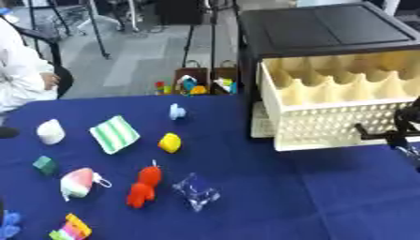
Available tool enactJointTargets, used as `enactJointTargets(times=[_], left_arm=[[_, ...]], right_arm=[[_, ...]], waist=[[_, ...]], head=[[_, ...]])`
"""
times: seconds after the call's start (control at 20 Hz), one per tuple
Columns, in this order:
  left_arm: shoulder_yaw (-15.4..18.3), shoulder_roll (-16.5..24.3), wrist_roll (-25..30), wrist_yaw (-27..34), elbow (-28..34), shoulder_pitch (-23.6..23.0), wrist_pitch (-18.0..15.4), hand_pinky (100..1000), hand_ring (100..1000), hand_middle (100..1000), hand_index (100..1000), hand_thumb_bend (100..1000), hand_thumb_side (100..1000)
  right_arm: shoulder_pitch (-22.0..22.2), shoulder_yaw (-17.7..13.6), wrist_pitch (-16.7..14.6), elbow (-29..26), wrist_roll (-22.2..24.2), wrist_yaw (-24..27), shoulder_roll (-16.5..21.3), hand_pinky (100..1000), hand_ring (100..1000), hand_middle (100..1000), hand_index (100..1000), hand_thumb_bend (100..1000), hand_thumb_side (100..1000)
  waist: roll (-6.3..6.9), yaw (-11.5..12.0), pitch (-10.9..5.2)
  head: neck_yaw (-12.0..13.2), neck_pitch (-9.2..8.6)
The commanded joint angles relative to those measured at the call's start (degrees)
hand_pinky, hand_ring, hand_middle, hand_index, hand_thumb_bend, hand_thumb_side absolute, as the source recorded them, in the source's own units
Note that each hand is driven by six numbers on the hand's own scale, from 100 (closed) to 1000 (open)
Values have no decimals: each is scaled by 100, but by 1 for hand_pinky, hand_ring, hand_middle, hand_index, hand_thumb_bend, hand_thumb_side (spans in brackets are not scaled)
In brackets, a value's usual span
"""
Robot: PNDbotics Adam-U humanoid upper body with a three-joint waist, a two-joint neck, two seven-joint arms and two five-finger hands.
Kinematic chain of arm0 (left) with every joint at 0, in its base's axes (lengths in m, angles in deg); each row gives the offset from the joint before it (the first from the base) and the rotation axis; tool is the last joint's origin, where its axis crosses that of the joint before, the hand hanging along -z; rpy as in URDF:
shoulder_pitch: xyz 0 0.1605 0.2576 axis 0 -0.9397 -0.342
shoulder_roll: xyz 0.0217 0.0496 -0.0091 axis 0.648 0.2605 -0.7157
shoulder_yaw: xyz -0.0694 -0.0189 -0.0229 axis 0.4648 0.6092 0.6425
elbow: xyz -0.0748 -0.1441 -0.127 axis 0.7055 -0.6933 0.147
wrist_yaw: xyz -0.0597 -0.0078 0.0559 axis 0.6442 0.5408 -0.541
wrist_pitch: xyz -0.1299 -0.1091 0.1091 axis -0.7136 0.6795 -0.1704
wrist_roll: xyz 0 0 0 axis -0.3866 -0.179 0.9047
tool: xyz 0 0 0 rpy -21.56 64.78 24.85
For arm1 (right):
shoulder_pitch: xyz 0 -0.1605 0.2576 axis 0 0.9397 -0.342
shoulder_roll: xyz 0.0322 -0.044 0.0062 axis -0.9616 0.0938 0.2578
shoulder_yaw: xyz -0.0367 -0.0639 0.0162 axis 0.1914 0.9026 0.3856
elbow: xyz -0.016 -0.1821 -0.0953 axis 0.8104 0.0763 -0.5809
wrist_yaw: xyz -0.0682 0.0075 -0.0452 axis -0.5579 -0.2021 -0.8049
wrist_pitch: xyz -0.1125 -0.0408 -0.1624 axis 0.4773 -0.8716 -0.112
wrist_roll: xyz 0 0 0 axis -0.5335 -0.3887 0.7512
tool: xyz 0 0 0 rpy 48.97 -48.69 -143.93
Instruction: Pick up objects from table and place into drawer.
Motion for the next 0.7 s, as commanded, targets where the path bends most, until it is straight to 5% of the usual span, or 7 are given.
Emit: enactJointTargets(times=[0.05,0.7], left_arm=[[44,101,11,33,86,16,-19,613,793,741,891,101,911],[53,113,17,48,86,9,1,613,794,741,892,102,912]], right_arm=[[-53,-14,-121,-117,-96,42,233,100,100,100,354,121,146],[36,20,-240,-117,-240,-6,245,100,100,100,353,122,147]], waist=[[-24,4,-114],[-27,-31,-141]], head=[[5,-80],[1,-91]])
